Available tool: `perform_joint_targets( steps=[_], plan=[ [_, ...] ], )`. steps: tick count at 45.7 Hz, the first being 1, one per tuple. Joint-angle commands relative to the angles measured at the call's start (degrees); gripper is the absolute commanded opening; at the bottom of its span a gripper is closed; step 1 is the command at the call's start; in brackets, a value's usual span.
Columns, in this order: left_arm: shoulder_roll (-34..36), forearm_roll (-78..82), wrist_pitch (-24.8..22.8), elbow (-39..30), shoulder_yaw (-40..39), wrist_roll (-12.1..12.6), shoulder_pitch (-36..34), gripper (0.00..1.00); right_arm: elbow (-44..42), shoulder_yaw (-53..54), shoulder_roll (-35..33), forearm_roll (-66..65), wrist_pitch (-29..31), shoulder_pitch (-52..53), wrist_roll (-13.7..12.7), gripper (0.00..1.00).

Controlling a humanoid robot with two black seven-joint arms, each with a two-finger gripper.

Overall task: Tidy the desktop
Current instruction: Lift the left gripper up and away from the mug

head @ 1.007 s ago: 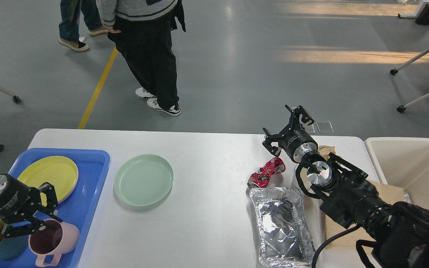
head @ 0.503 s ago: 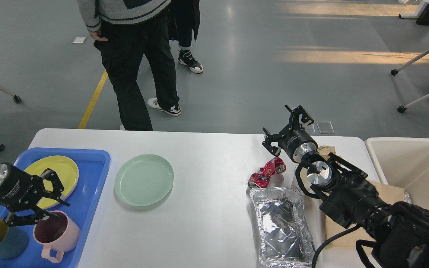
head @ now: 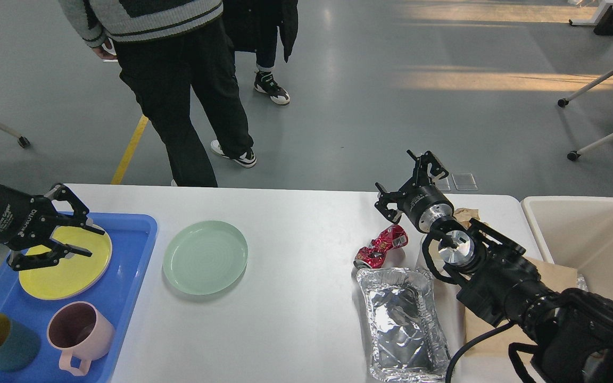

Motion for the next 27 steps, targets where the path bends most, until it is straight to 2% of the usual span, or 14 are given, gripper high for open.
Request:
perform_joint_targets(
  steps=[1,18,27],
  plan=[
    [-0.02,-0.01,0.09,0.18,-0.55,-0.05,-0.76,0.43,0.0,0.0,0.05,-0.08,0.0,0.01,0.0,1.0],
    [-0.46,0.0,1.14,0.61,-3.54,-0.66,-1.02,0.5,0.0,0.0,-0.04,0.0,0.0,0.01,0.0,1.0],
    [-0.9,0.0,3.77,1.84,-4.77,-0.93,-1.02,0.67,0.0,0.0,0.05,0.01,0.0,0.01,0.0,1.0]
  ],
)
